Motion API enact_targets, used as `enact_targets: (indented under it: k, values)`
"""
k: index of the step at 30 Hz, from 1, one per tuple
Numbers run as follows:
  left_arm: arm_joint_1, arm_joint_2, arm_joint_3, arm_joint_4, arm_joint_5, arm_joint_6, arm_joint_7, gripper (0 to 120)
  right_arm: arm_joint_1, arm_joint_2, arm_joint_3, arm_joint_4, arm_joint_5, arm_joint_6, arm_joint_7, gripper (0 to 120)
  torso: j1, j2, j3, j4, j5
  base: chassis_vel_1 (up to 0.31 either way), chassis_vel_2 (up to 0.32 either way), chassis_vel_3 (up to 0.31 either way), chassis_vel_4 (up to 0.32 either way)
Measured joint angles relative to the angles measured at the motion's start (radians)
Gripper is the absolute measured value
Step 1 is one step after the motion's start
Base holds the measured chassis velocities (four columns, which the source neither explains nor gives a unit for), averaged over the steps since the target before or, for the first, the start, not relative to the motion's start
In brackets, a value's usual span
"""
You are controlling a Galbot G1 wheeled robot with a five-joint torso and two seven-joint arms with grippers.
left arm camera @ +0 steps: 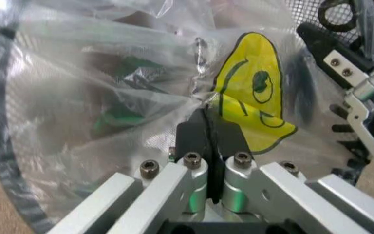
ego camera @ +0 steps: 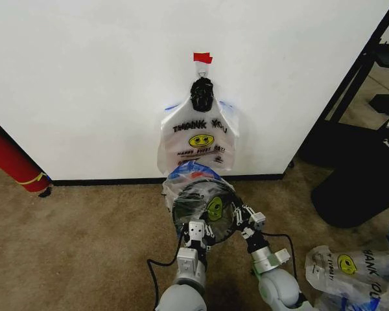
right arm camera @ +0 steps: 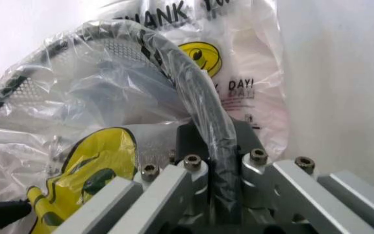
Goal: Pick up the garbage bag from the wall and place it over the trash bin.
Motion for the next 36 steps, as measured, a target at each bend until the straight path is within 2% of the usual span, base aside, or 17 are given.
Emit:
enact_targets:
  k: [5, 6, 10, 16, 19, 24, 29, 33, 36]
  values:
    - [-0.041, 0.08, 0.003, -0.008, -0.026, -0.002, 0.071, 0, 0.017, 0.006, -0.006, -0.011, 0.001, 0.001, 0.019, 0, 0.0, 0.0, 0.0, 0.0, -0.0002, 0.0, 0.0, 0.0, 0.0]
    - [-0.041, 0.08, 0.003, -0.008, -0.026, -0.002, 0.071, 0, 0.017, 0.006, -0.006, -0.011, 0.001, 0.001, 0.019, 0, 0.0, 0.0, 0.0, 0.0, -0.0002, 0.0, 0.0, 0.0, 0.0]
    - [-0.097, 0.155, 0.0, -0.005, -0.026, 0.0, 0.122, 0, 0.023, 0.018, -0.027, -0.01, 0.002, -0.006, 0.066, 0, 0.0, 0.0, 0.0, 0.0002, -0.0002, 0.0, 0.0, 0.0, 0.0]
    - [-0.19, 0.202, 0.014, 0.008, -0.065, 0.053, 0.101, 0, 0.032, 0.02, -0.049, 0.004, 0.0, -0.021, 0.1, 0, 0.0, 0.0, 0.0, 0.0, -0.0003, 0.0, 0.0, 0.0, 0.0]
    - [-0.243, 0.222, 0.034, 0.015, -0.103, 0.113, 0.066, 0, 0.037, 0.018, -0.061, 0.014, -0.005, -0.025, 0.101, 0, 0.0, 0.0, 0.0, 0.0, -0.0002, 0.0, 0.0, 0.0, 0.0]
    - [-0.271, 0.223, 0.054, 0.033, -0.121, 0.155, 0.036, 0, 0.037, 0.018, -0.068, 0.02, -0.021, -0.021, 0.085, 0, 0.0, 0.0, 0.0, 0.0001, -0.0003, 0.0, 0.0, 0.0, 0.0]
    - [-0.345, 0.167, 0.096, 0.12, -0.124, 0.219, -0.047, 0, 0.022, 0.026, -0.086, 0.017, -0.059, 0.008, 0.034, 0, 0.0, 0.0, 0.0, 0.0, -0.0001, 0.0, 0.0, 0.0, 0.0]
    - [-0.376, 0.147, 0.1, 0.167, -0.129, 0.231, -0.066, 0, 0.014, 0.028, -0.094, 0.027, -0.057, 0.011, 0.019, 0, 0.0, 0.0, 0.0, 0.0, -0.0001, 0.0, 0.0, 0.0, 0.0]
    - [-0.408, 0.125, 0.1, 0.236, -0.128, 0.232, -0.081, 0, 0.002, 0.029, -0.098, 0.045, -0.048, 0.016, -0.004, 0, 0.0, 0.0, 0.0, 0.0, -0.0001, 0.0, 0.0, 0.0, 0.0]
